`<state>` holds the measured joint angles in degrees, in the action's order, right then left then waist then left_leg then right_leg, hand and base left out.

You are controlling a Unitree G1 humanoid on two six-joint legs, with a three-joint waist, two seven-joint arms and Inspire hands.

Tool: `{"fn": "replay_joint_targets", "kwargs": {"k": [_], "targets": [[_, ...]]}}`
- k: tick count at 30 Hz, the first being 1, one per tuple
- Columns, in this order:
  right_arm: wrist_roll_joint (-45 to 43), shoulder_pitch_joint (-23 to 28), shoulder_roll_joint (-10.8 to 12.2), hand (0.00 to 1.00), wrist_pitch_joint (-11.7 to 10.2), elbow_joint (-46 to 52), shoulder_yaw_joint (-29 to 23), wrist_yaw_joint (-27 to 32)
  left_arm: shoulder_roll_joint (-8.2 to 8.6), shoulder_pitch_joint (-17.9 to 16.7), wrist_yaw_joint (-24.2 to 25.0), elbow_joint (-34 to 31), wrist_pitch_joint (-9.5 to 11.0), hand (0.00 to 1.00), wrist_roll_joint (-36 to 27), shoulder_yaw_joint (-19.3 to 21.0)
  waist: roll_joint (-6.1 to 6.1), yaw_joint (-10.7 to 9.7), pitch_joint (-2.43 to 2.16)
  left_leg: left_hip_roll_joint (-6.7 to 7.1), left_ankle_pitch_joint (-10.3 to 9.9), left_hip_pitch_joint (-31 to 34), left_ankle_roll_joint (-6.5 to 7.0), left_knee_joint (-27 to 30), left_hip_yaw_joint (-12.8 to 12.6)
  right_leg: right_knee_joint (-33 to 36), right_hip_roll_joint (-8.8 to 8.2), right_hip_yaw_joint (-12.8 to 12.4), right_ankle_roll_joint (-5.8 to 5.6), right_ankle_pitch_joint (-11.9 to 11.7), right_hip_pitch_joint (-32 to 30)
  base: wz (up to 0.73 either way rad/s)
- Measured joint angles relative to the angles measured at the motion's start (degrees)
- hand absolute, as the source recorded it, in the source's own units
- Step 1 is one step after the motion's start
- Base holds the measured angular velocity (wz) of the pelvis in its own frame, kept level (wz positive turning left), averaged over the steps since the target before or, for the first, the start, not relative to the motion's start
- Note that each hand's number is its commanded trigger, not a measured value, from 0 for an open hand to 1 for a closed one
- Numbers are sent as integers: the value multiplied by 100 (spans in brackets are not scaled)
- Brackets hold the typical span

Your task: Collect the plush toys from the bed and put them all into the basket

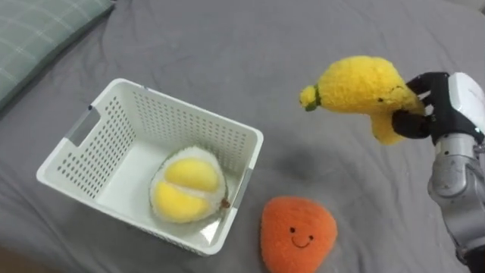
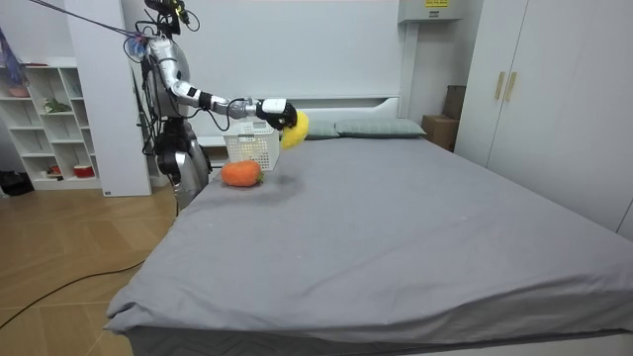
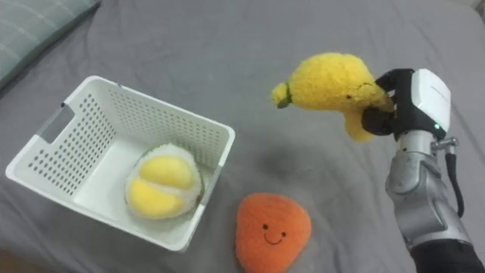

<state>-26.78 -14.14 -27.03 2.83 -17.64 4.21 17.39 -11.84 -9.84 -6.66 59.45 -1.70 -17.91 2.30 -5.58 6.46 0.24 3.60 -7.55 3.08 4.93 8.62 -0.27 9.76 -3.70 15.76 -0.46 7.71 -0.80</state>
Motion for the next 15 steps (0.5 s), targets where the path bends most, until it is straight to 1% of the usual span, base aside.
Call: {"fn": "replay_joint_targets", "kwargs": {"k": [2, 3, 6, 9, 10, 11, 12, 15], "targets": [[-98, 57, 4, 100, 3, 417, -1, -161, 13, -5, -22, 5, 0, 0, -1, 42, 10, 13, 2, 0, -4, -73, 0, -4, 0, 4, -2, 1, -1, 0, 69, -4], [-98, 106, 4, 100, 56, 728, 0, -246, 40, -20, -41, -12, -3, 0, -1, 165, 14, 25, -3, -3, -20, -79, 0, 4, 1, 4, 1, -4, -1, 1, 92, 0], [-100, 105, 3, 100, 72, 1266, 1, -322, 97, -33, -60, -59, -45, 0, 3, 306, 25, 65, -10, -1, -19, -94, 0, 15, 0, 7, 1, -6, 0, 0, 112, 0], [-103, 106, 5, 100, 92, 1427, 12, -395, 168, -51, -61, -63, -50, 0, 18, 389, 33, 172, -8, -1, -19, -184, 0, 25, 4, 3, 4, 3, -1, 0, 200, 0], [-106, 106, 6, 100, 111, 1472, 15, -442, 182, -55, -61, -81, -52, 0, 31, 414, 35, 178, -9, -1, -19, -190, 0, 23, 9, 4, 3, 6, -2, 0, 206, 6], [-154, 106, 25, 100, 198, 1679, 17, -577, 188, -60, -60, -97, -53, 0, 95, 435, 40, 195, -3, 3, -19, -187, 0, 24, 35, 1, 2, 19, -2, 0, 199, 6], [-233, 105, 48, 100, 225, 1903, 27, -689, 191, -67, -62, -97, -61, 0, 205, 438, 54, 211, 6, 3, -18, -182, 0, 44, 43, 1, 2, 27, -2, 0, 199, 6], [-342, 98, 123, 100, 234, 2261, 38, -928, 199, -30, -59, -94, -85, 0, 444, 470, 58, 228, 9, 0, -19, -175, 0, 49, 60, 1, 0, 69, -2, 1, 203, 6]]}}
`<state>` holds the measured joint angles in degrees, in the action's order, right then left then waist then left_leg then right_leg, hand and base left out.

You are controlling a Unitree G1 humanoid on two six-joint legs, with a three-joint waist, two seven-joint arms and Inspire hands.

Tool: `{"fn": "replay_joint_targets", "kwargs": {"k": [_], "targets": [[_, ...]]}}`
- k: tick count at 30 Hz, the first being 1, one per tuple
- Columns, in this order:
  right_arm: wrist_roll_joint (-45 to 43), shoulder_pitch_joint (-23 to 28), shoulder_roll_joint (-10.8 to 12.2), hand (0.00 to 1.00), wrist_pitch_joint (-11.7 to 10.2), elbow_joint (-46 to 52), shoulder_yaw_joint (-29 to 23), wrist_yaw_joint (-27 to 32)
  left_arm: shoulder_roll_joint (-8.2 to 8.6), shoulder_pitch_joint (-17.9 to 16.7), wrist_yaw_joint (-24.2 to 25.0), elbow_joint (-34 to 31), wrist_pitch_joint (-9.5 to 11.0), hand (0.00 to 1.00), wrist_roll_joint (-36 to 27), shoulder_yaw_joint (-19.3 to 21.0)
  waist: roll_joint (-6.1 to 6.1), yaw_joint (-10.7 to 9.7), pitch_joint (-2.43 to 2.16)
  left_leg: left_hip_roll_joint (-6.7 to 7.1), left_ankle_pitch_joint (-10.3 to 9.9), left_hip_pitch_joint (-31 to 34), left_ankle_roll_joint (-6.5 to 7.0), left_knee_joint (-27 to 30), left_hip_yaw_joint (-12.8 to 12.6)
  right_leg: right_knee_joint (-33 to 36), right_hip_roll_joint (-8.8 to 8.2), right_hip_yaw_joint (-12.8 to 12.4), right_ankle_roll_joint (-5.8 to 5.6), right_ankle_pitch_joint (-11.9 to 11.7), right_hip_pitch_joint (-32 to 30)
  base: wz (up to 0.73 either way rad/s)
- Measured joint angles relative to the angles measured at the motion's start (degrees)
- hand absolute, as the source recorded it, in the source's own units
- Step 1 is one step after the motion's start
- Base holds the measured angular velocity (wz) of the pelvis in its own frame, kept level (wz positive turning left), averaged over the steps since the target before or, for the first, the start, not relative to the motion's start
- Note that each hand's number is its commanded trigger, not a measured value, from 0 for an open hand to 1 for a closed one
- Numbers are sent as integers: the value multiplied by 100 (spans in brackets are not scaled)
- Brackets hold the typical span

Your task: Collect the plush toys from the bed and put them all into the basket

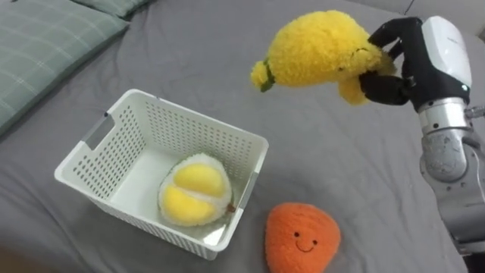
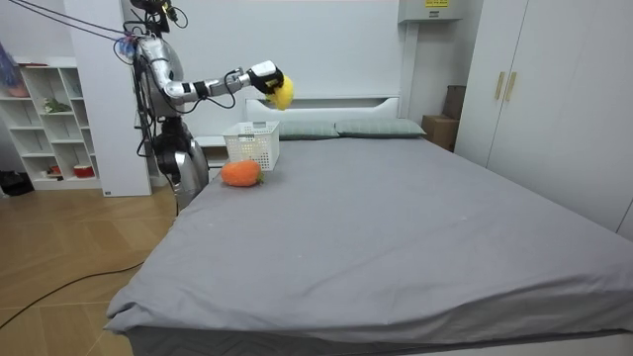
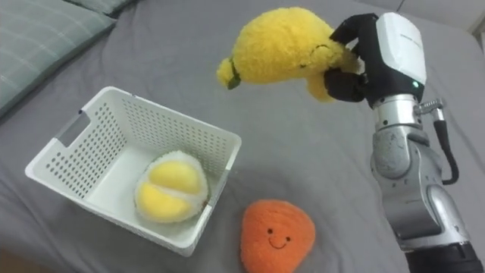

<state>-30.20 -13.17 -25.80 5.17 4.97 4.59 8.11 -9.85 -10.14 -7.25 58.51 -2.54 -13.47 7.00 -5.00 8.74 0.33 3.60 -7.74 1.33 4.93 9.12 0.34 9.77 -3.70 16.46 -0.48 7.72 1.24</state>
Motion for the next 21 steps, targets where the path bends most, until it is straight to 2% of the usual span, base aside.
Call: {"fn": "replay_joint_targets", "kwargs": {"k": [2, 4, 6, 9, 12, 14, 16, 17, 18, 19, 20, 21], "targets": [[-3, -1, 22, 100, 96, 210, 61, -183, 12, 74, 11, 53, -2, 0, 201, 5, -6, 87, 3, 1, 0, -2, 0, -7, -3, 0, 1, -14, -1, 0, -3, -2], [-3, -2, 140, 100, 214, 458, 157, -366, 16, 151, 14, 137, -11, 0, 254, 4, -16, 158, 4, 0, 0, -19, 0, -29, -13, 0, 6, -45, -2, 1, -4, -6], [1, -16, 325, 100, 296, 713, 317, -600, 36, 199, 19, 268, -24, 0, 315, 1, -23, 265, 6, -2, 0, -72, 1, -56, -35, -5, 10, -63, -3, 2, 18, -6], [-17, -151, 601, 100, 339, 862, 559, -912, 42, 232, 17, 393, -46, 0, 545, 1, -30, 284, 10, 0, -2, -102, 3, -62, 1, -14, 7, -43, -10, 6, 63, 5], [-33, -264, 641, 100, 373, 895, 836, -1152, 47, 243, -4, 397, -107, 0, 689, 0, -49, 438, 17, 0, -2, -103, 3, -62, 9, -14, 6, -35, -10, 6, 67, 2], [-194, -273, 784, 100, 426, 895, 914, -1297, 64, 276, -10, 385, -113, 0, 686, -3, -54, 522, 17, 5, -2, -78, 3, -48, 50, -10, 1, 13, -10, 6, 67, 10], [-370, -278, 1020, 100, 504, 888, 1037, -1462, 114, 281, -12, 383, -122, 0, 687, -28, -55, 603, 19, 12, -3, -41, 3, -45, 96, -13, 2, 18, -10, 6, 67, 10], [-381, -278, 1062, 76, 518, 888, 1084, -1502, 125, 282, -12, 380, -126, 0, 690, -49, -48, 626, 24, 14, -4, -35, 3, -43, 114, -14, 2, 17, -10, 6, 65, 10], [-393, -280, 1121, 59, 566, 888, 1201, -1588, 155, 292, -9, 383, -135, 0, 694, -49, -49, 703, 23, 15, -3, -45, 3, -35, 123, -16, 5, -6, -10, 6, 63, 4], [-394, -279, 1139, 17, 586, 888, 1253, -1658, 170, 302, -8, 385, -139, 0, 694, -46, -49, 737, 23, 15, -3, -49, 2, -35, 123, -18, 6, -11, -10, 6, 63, 0], [-395, -279, 1169, 17, 623, 887, 1350, -1794, 197, 325, -8, 386, -141, 0, 695, -43, -52, 784, 25, 15, -2, -48, 2, -40, 127, -20, 6, -11, -10, 6, 64, 0], [-409, -279, 1188, 0, 652, 886, 1454, -1897, 213, 339, -8, 386, -142, 0, 696, -43, -54, 868, 28, 13, -2, -49, 2, -49, 121, -21, 10, -39, -10, 6, 60, 0]]}}
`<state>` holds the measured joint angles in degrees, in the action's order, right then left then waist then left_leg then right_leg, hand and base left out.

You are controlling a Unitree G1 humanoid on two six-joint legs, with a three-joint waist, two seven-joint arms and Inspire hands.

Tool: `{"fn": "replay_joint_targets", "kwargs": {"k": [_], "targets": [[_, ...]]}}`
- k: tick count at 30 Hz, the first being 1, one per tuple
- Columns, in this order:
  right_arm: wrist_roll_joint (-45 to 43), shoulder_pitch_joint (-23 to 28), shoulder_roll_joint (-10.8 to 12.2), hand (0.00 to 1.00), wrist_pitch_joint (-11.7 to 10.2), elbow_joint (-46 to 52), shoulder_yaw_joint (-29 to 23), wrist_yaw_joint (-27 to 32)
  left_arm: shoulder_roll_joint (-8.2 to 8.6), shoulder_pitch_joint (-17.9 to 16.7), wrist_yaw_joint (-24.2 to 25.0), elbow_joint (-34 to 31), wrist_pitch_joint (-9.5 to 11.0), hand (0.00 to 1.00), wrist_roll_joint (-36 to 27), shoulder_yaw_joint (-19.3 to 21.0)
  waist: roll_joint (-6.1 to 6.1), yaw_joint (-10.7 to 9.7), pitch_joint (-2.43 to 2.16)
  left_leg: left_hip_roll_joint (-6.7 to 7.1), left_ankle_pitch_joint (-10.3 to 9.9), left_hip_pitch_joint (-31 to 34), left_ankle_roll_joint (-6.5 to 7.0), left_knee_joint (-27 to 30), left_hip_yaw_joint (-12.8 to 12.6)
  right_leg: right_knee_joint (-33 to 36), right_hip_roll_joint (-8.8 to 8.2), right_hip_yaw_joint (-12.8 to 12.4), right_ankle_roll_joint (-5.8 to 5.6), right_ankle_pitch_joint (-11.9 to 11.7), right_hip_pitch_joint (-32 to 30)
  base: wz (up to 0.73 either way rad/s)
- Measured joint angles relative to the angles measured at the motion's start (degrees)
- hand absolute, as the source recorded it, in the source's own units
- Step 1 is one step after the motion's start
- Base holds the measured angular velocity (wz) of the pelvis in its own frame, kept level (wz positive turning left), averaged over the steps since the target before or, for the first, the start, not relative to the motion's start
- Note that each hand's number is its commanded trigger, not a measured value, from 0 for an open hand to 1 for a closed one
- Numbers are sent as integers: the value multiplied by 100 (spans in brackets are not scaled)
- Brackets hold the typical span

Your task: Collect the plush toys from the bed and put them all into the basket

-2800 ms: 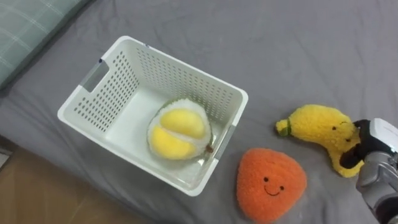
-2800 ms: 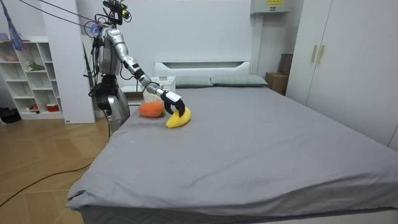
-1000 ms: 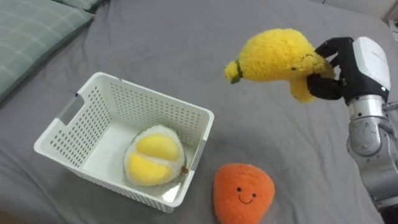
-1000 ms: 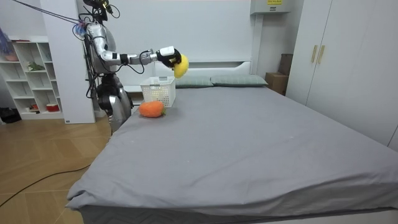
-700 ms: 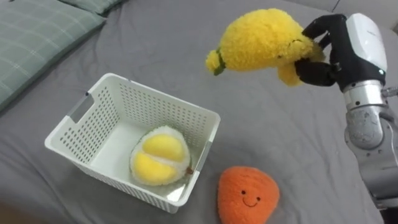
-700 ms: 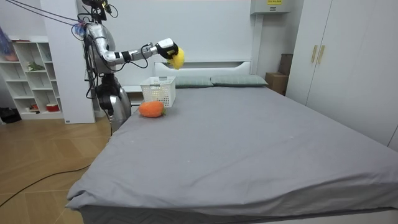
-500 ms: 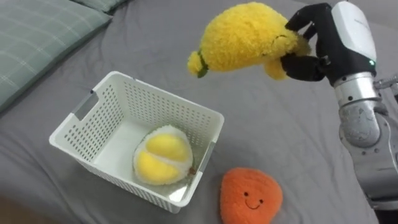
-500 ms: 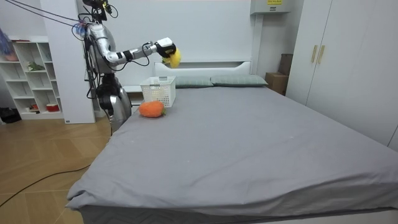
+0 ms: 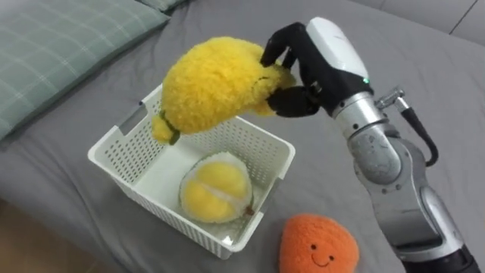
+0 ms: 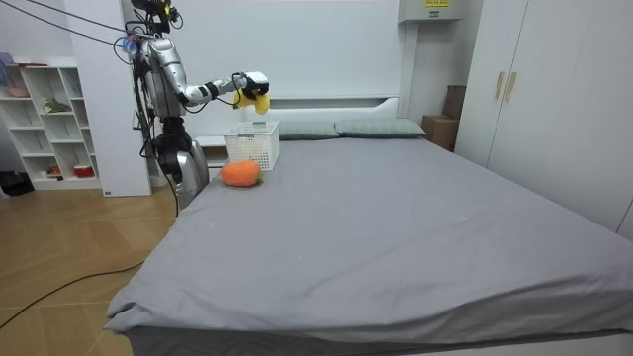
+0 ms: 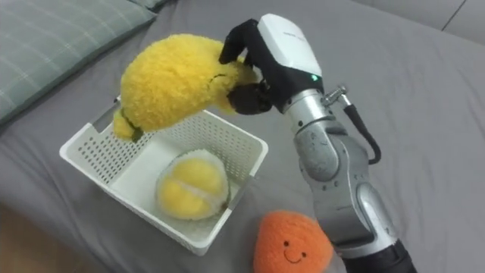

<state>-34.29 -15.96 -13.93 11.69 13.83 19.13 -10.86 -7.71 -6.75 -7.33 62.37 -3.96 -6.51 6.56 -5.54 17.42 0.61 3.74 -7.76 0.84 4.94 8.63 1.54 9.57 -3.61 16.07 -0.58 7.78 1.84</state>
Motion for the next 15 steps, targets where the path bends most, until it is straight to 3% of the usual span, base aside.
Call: {"fn": "replay_joint_targets", "kwargs": {"k": [7, 15], "targets": [[-23, -7, 39, 0, 92, -11, 219, -314, 10, 90, -2, 0, -71, 0, 170, 8, -69, 167, 34, 1, 0, 61, 1, -4, 9, 0, 1, -18, 0, 0, -58, 0], [-27, -8, 41, 0, 93, -130, 218, -314, 12, 102, -102, 4, -97, 0, 169, 8, -104, 161, 63, 1, 0, 60, 1, -11, 16, 0, 1, -29, -1, 0, -62, 0]]}}
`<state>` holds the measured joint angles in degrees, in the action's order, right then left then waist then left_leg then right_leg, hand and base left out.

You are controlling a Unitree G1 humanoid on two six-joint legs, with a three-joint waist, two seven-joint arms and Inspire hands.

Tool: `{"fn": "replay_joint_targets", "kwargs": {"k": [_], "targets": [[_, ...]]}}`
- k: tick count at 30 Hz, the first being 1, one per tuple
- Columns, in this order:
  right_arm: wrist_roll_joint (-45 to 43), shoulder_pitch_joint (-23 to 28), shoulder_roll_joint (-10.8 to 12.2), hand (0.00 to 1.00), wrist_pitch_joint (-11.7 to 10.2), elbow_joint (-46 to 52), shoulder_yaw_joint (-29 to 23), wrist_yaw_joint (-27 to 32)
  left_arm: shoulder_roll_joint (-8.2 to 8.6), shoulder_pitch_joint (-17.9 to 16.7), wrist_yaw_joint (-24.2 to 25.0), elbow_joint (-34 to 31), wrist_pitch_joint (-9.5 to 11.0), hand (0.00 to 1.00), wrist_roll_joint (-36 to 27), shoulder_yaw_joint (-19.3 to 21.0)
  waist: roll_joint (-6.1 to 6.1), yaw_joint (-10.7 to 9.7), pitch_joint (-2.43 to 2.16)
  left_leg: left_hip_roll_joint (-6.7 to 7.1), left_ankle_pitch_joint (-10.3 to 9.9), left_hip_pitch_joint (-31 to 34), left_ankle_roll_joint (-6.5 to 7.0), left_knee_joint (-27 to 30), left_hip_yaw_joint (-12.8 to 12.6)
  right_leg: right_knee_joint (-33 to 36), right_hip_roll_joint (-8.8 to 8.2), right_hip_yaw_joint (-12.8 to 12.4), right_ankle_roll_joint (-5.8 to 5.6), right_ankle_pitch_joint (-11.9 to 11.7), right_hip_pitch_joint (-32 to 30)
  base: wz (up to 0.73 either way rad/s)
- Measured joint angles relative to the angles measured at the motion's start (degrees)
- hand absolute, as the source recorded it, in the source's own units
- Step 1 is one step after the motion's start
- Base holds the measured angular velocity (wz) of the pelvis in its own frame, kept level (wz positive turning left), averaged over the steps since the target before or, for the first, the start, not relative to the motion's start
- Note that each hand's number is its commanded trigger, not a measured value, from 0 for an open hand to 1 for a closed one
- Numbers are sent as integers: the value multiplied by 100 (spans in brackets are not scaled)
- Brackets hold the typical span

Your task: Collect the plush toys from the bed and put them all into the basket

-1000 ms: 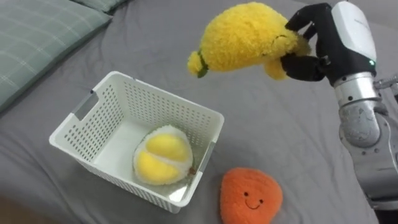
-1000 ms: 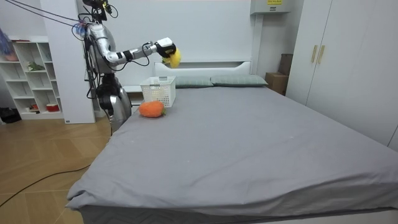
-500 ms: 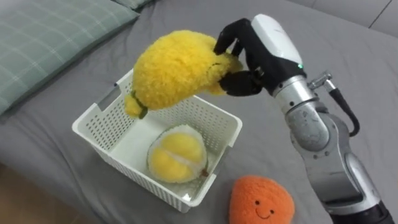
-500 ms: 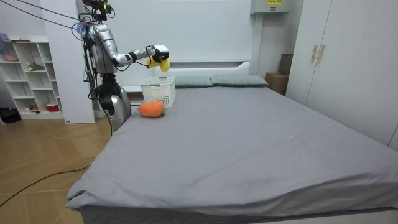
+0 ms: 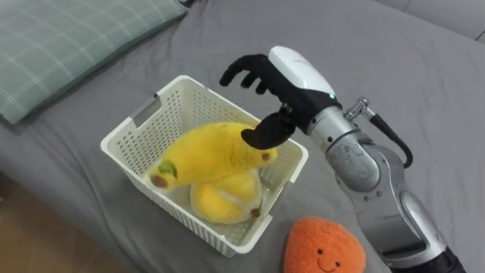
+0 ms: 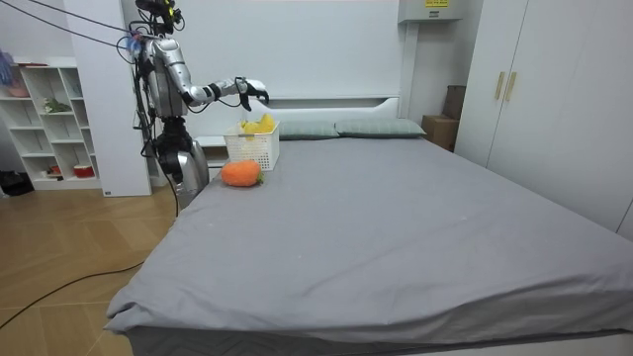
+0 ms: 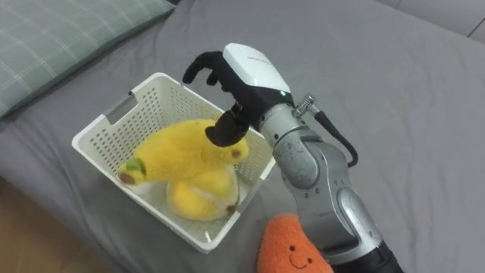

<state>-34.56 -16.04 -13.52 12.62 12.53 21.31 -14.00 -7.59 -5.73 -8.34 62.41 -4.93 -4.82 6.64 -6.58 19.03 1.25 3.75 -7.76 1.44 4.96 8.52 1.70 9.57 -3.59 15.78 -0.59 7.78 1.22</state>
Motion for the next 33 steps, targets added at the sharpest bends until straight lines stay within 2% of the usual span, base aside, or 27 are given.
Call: {"fn": "replay_joint_targets", "kwargs": {"k": [10, 15, 19, 24, 25, 28, 29, 32, 33], "targets": [[2, 1, 0, 0, 16, -65, -1, 0, 3, 3, -13, 10, -12, 0, 2, 2, -11, -18, -3, 0, 0, -6, 0, 6, -8, 0, 1, -28, 0, 0, 2, 0], [5, 1, 2, 0, 0, -65, -4, 8, 3, 14, -12, 11, -7, 0, 1, 11, -10, -114, -2, 1, 1, -16, 0, 18, -9, -1, 2, -59, 0, 0, 30, 0], [2, 56, -24, 0, -8, -65, -27, 8, 14, 2, 4, 8, -7, 0, 59, 248, 9, -168, 10, 0, 0, -55, -1, 19, -14, -4, 10, -142, 0, 0, 62, 0], [67, 354, -33, 0, -15, -165, -152, 22, 5, -11, 1, -3, -26, 0, 45, 337, 21, -315, 12, 3, -1, -56, -1, 22, 11, 1, 9, -144, -1, -1, 75, 3], [88, 489, -35, 0, -13, -195, -242, 25, 4, -7, 1, -5, -30, 0, 45, 334, 8, -318, -2, 4, -1, -58, -1, 25, 10, 1, 9, -148, -1, -1, 75, 0], [114, 633, -43, 0, -11, -321, -303, 46, -6, -49, -12, -5, -30, 0, 29, 334, 37, -399, 1, 2, -1, -73, -1, 31, -6, 0, 10, -150, -1, -1, 80, 0], [181, 703, -26, 0, -14, -390, -397, 48, 1, -71, -24, -5, -30, 0, 2, 335, 34, -475, -22, 3, -1, -76, 0, 41, -10, 1, 7, -150, -2, -2, 87, 0], [302, 1028, -26, 0, -193, -690, -771, 231, 8, -138, -27, -5, -18, 0, 2, 402, 134, -566, -31, 7, -7, -172, 9, 42, -15, -14, 4, -156, -8, -6, 195, 0], [308, 1125, -15, 0, -198, -898, -880, 276, 14, -220, -42, -11, 4, 0, -8, 413, 183, -617, -68, 5, -10, -222, 12, 15, -30, -10, 3, -159, -9, -5, 231, -4]]}}
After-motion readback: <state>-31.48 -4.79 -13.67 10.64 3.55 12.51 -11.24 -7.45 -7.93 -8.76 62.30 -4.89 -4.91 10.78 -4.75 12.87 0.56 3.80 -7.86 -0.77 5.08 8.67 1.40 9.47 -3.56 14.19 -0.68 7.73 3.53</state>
